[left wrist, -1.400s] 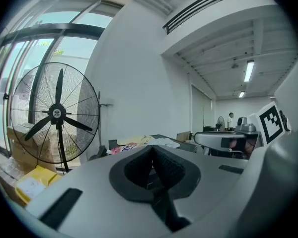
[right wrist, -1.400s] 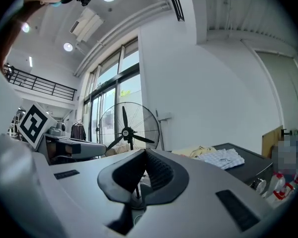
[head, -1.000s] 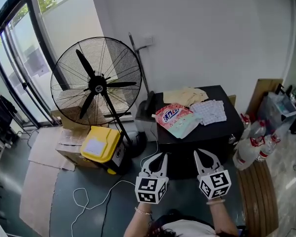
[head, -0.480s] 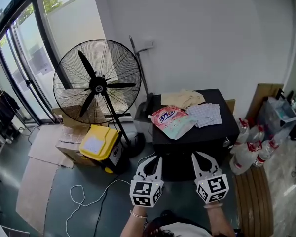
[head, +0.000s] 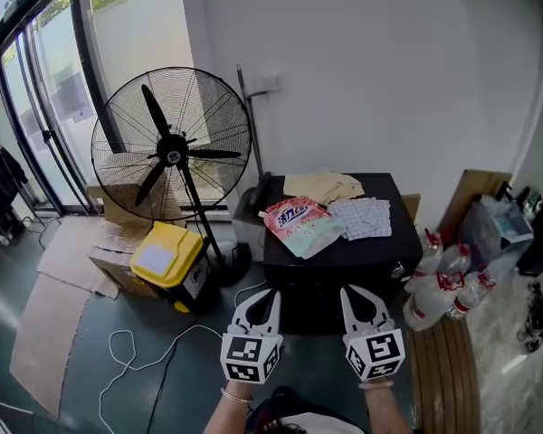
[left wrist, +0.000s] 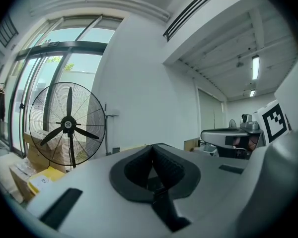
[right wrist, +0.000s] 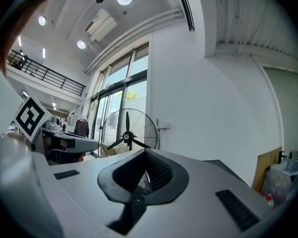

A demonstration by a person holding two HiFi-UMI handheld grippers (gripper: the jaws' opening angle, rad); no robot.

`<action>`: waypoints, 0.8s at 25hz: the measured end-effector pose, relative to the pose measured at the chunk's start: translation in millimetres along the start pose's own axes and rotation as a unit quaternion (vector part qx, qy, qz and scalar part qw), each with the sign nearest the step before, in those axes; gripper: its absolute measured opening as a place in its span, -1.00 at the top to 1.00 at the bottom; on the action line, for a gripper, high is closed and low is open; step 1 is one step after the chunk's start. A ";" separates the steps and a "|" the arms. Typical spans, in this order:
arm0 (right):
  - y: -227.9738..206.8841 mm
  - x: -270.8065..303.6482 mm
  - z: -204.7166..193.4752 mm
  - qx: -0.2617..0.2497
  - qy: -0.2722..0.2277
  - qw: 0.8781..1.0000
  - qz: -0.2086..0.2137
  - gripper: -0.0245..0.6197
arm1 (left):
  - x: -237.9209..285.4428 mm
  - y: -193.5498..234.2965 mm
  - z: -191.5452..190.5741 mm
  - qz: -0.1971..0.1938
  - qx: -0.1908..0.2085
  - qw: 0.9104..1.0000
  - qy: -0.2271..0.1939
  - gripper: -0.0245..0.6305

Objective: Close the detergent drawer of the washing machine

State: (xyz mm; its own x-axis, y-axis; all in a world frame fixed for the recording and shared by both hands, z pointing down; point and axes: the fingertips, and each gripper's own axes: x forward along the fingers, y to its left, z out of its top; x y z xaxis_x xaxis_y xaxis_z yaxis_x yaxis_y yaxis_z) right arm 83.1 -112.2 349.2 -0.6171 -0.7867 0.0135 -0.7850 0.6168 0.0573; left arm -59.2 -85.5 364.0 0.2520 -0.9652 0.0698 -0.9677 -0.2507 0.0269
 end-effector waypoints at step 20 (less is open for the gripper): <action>-0.4 12.9 -16.5 0.025 0.003 1.000 -0.015 0.84 | 10.1 4.3 -7.9 -0.018 -0.005 1.000 0.011 0.87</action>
State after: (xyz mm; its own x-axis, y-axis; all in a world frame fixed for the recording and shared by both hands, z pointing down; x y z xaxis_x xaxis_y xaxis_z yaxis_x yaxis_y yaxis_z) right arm 76.3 -123.0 365.9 -0.5927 -0.8052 0.0193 -0.8052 0.5929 0.0082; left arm -60.8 -95.7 372.8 0.2868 -0.9537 0.0906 -0.9579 -0.2843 0.0395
